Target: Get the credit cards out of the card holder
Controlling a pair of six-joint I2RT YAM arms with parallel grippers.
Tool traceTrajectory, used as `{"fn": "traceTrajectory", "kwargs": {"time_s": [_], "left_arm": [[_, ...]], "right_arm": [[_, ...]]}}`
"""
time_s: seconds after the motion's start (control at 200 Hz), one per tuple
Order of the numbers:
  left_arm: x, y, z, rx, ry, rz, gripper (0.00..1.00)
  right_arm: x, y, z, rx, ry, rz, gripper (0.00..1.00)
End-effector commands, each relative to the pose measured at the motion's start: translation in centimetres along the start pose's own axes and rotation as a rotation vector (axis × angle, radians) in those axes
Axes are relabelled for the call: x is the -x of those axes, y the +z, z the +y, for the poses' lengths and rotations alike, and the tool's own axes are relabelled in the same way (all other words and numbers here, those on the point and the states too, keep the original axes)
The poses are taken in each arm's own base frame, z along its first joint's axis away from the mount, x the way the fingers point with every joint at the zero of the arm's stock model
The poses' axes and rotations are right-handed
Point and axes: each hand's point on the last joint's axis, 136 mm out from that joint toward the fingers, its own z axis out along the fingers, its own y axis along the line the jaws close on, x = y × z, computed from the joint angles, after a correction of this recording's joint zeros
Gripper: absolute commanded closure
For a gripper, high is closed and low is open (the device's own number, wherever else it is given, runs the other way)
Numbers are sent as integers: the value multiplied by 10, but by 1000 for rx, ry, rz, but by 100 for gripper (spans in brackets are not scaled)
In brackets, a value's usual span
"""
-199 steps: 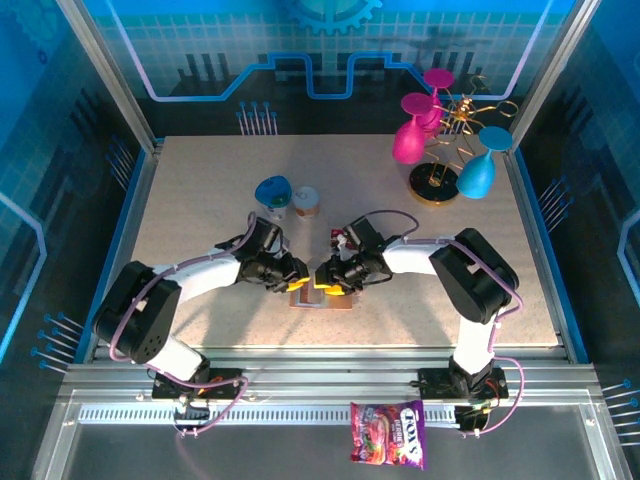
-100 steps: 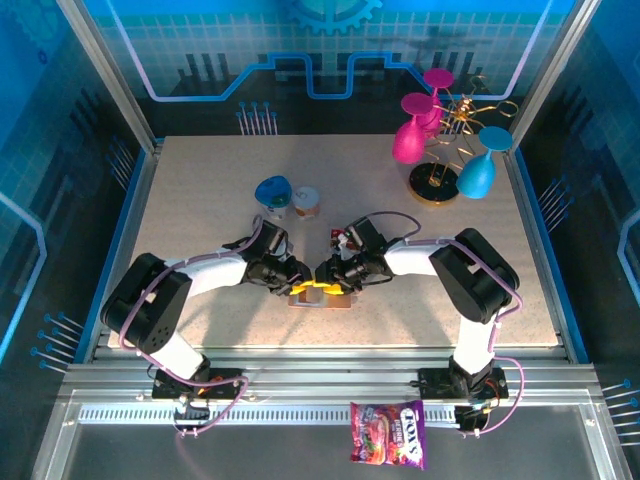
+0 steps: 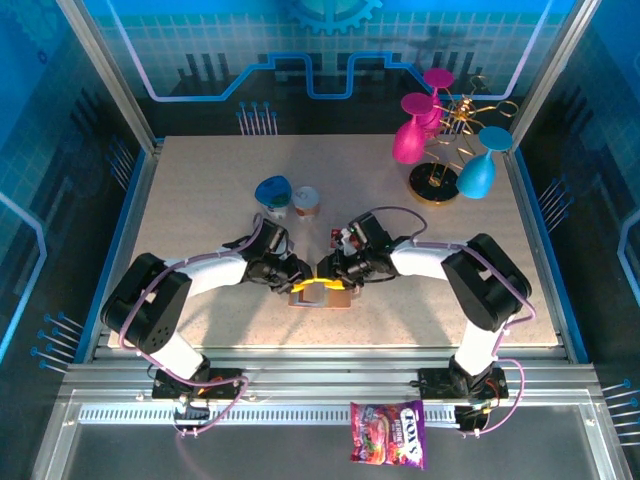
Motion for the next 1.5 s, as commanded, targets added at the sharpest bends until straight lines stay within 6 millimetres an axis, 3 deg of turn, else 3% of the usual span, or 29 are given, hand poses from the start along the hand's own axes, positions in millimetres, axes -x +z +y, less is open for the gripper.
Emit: {"fn": "traceTrajectory", "kwargs": {"time_s": [0.0, 0.45, 0.48, 0.65, 0.976, 1.496], "left_arm": [[-1, -6, -16, -27, 18, 13, 75], [-7, -4, -49, -59, 85, 47, 66], [-8, -2, -51, -58, 90, 50, 65], [-13, 10, -63, -58, 114, 73, 57], [-20, 33, -73, -52, 131, 117, 44], [-29, 54, -75, -37, 142, 166, 39]], "right_arm": [[5, -15, 3, -4, 8, -38, 57], [16, -50, 10, -13, -7, -129, 57], [10, -50, 0, -29, 11, -123, 57], [11, -63, -3, -40, 16, -161, 57], [9, -80, -8, -55, 24, -195, 56], [5, -90, -12, -80, 22, -223, 55]]}}
